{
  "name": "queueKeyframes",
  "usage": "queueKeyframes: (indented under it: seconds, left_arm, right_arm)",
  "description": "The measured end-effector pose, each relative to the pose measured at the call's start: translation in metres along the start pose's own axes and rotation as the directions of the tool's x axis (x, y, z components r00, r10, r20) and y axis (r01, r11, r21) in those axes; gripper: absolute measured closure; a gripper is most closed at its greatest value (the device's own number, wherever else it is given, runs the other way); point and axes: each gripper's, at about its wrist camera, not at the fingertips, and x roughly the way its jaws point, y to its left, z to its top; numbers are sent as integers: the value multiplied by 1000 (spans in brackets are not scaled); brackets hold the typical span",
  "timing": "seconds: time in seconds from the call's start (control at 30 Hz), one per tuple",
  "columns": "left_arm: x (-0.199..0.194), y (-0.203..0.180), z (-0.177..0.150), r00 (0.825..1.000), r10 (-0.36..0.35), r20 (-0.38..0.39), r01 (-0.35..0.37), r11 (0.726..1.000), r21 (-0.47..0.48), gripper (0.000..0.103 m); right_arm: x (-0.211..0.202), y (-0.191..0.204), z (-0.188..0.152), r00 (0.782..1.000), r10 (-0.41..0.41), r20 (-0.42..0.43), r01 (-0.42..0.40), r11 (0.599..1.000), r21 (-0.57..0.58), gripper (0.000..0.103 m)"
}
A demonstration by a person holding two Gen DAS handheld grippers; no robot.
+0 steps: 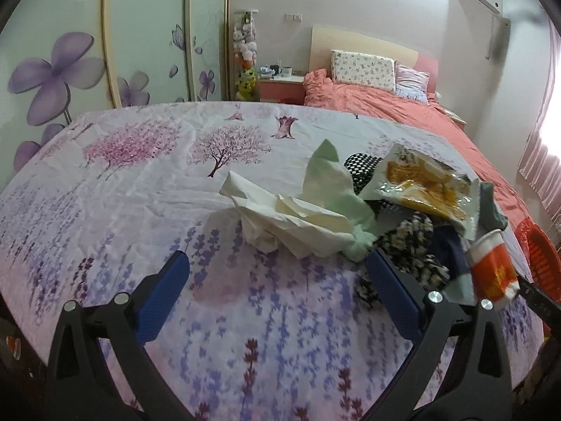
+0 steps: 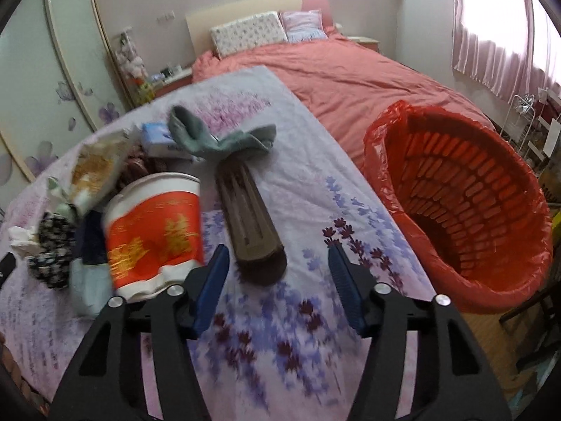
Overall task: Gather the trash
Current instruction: 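Reach the left tool to the white tissue while the right tool reaches the dark brush, then close the left tool on the tissue while the right tool grips the brush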
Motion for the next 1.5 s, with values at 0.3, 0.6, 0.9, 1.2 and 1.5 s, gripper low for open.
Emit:
queueKeyframes:
  seconds: [0.3,0.6,0.9,1.2,1.5]
  left_arm:
    - [40,4,11,996,-45,-73,43,999,-31,15]
    - [61,7,21,989,-99,-109,93,994,-58,34]
    - [67,15,26,989,-112,-98,106,993,-59,62]
    - [52,26,26,986,-147,-78,141,987,-79,75]
    - [22,24,29,987,-155,-38,153,987,-59,78]
  right_arm:
    - [13,16,6,1000,2,1,-2,999,-55,62]
    - [18,17,7,1000,1,11,0,997,-76,69]
    - [17,21,4,1000,-8,10,9,996,-88,72]
    - [7,16,-1,1000,17,10,-16,997,-69,73]
    - [-21,8,2,997,18,69,-14,998,-57,73]
